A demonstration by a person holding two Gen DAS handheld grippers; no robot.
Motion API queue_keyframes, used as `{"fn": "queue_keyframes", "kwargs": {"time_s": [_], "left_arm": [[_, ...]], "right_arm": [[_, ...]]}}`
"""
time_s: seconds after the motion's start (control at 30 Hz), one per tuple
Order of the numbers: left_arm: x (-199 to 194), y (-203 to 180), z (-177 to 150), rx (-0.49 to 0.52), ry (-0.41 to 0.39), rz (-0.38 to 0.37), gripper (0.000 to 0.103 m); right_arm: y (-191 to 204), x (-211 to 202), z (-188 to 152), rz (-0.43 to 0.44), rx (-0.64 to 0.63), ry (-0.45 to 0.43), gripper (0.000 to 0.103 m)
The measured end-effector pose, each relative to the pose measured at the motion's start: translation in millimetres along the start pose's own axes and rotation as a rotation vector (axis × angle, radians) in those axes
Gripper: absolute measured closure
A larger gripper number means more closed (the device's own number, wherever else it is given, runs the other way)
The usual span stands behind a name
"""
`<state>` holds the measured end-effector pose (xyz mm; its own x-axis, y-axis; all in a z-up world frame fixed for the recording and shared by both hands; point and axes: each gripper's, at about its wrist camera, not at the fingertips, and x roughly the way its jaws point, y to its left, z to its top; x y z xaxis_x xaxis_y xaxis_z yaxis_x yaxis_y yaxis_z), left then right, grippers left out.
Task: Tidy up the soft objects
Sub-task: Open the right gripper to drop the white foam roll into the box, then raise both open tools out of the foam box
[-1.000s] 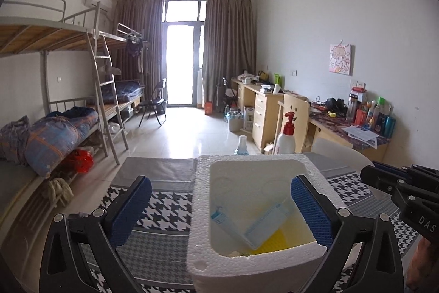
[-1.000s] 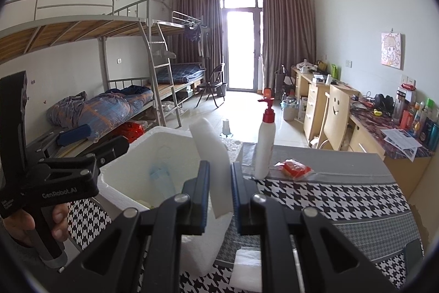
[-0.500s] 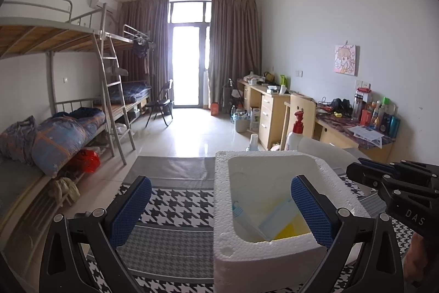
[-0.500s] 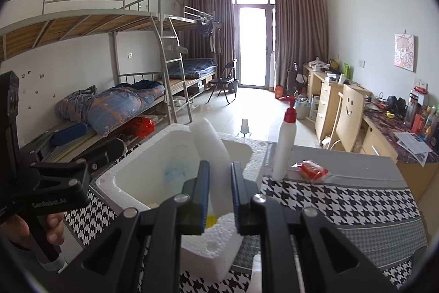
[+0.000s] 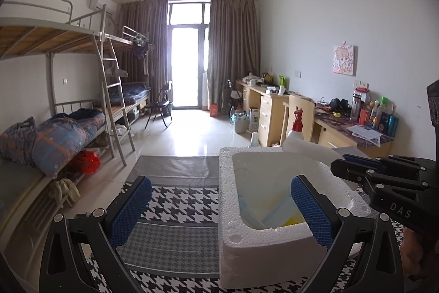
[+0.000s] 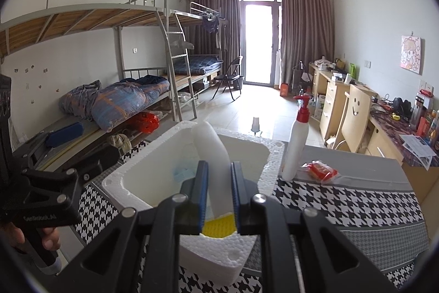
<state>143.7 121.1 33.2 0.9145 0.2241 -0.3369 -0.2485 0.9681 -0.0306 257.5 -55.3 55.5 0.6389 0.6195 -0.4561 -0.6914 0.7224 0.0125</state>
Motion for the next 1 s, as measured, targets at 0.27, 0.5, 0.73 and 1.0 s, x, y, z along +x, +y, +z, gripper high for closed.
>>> {"fn": "queue_keyframes", "kwargs": {"time_s": [0.27,0.5,0.73,1.0], "left_arm": [[-5,3,-2,-0.011,-0.003,0.005,0.001],[-6,3,-3,-0.014,-0.003,0.001,0.001],[-6,0,-2,-0.010,0.000,-0.006,0.001],[-10,-6,-3,-0.003,-0.002,-0.019,0.001]], "right_arm": [[3,7,2,0.021,0.005,0.021,0.082],[1,13,1,0.031,0.012,0.037,0.037],[1,4,-1,0.036,0.008,0.012,0.030],[-4,-5,-2,0.021,0.022,-0.002,0.030]]}}
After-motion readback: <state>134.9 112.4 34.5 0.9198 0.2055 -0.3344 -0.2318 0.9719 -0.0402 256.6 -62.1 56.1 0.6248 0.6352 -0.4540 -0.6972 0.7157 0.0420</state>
